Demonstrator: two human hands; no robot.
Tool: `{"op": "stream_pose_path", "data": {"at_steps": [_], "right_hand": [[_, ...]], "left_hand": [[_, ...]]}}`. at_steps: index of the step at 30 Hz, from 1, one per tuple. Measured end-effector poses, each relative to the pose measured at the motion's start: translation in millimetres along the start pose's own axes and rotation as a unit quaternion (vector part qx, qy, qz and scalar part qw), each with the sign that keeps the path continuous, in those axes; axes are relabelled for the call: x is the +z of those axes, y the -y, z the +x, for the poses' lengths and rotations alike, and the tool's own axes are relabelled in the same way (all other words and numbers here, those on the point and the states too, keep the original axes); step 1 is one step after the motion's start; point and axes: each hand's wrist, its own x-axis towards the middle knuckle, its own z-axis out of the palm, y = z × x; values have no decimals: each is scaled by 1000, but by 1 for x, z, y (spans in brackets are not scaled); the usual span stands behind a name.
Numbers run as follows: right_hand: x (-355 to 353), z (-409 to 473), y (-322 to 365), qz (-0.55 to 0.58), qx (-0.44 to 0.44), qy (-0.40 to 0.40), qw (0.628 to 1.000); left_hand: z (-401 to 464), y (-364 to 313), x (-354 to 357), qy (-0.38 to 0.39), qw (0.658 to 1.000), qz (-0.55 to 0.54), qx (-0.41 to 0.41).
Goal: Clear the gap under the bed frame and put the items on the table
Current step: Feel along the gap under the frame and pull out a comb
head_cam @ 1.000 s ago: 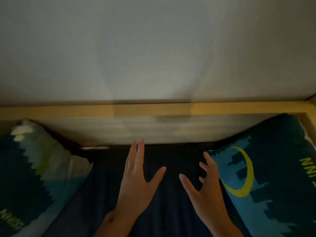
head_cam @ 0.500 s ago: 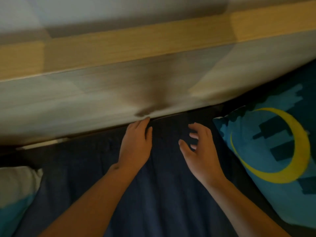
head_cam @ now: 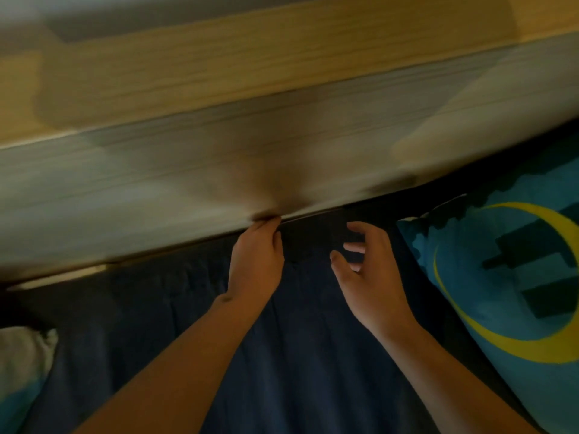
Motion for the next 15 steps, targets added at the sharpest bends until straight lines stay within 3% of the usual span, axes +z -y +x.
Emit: {"op": "stream_pose_path", "data": {"at_steps": [15], "right_hand": [[-10, 16, 9, 7, 3, 23, 1000]], "left_hand": [[-2, -8, -6, -36, 997, -35, -62]]}}
